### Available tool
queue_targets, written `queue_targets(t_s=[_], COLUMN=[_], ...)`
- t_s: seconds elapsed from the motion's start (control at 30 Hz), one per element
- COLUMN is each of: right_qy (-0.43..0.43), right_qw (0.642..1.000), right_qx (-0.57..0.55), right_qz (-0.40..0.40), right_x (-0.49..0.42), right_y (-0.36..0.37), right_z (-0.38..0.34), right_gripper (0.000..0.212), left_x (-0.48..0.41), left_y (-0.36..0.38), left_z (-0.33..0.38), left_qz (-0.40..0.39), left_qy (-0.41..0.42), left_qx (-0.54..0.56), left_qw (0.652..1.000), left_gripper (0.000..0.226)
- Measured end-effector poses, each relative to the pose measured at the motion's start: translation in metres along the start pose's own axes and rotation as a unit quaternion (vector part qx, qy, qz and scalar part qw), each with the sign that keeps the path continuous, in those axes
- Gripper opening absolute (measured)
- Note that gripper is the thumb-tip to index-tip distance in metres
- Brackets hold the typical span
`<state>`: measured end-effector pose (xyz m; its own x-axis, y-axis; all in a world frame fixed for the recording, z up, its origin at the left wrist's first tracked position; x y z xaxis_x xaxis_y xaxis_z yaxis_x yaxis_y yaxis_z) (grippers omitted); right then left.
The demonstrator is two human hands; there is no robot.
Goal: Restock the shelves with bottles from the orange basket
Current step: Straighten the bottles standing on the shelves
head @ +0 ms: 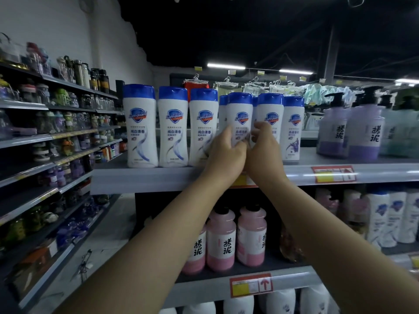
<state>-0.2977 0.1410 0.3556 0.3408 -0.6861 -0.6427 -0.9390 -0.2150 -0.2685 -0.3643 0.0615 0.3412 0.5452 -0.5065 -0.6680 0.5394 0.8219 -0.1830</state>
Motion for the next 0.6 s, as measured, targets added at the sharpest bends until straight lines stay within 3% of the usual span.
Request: queue_targets(t_s=[0.23, 0.43, 0.6], right_qy=[-0.006, 0.001, -0.014], right_qw=[0.992, 0.991, 0.991], right_qx=[0.053, 0.032, 0.011], right_qz=[-0.113, -0.133, -0.135], right_x=[0.0, 0.0, 0.005], right_y=[0.012, 0.007, -0.001], right_z=[0.004, 0.004, 0.0], right_gripper=[0.045, 0.049, 0.043], left_x=[-0.01, -0.007, -0.003], left_y=[0.01, 0.014, 0.009], left_z=[-0.004, -0.001, 0.004], left_qz=[0.011, -0.006, 0.024], left_qy=[-0.048, -0.046, -0.027], left_qx=[-0.036, -0.079, -0.091], left_qw=[0.998, 0.996, 0.995], left_gripper=[0.05, 0.057, 0.042])
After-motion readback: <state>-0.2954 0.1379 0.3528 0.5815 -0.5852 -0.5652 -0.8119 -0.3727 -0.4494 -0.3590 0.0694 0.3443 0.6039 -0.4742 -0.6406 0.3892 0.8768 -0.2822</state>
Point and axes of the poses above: each hand's wrist, its own x-axis away from the middle knuckle, its own y-axis out of the palm, z = x × y, the point moved 9 cm from there along -x, towards the middle knuckle, and after that the axes turned 8 degrees about y, right-handed, at the moved point
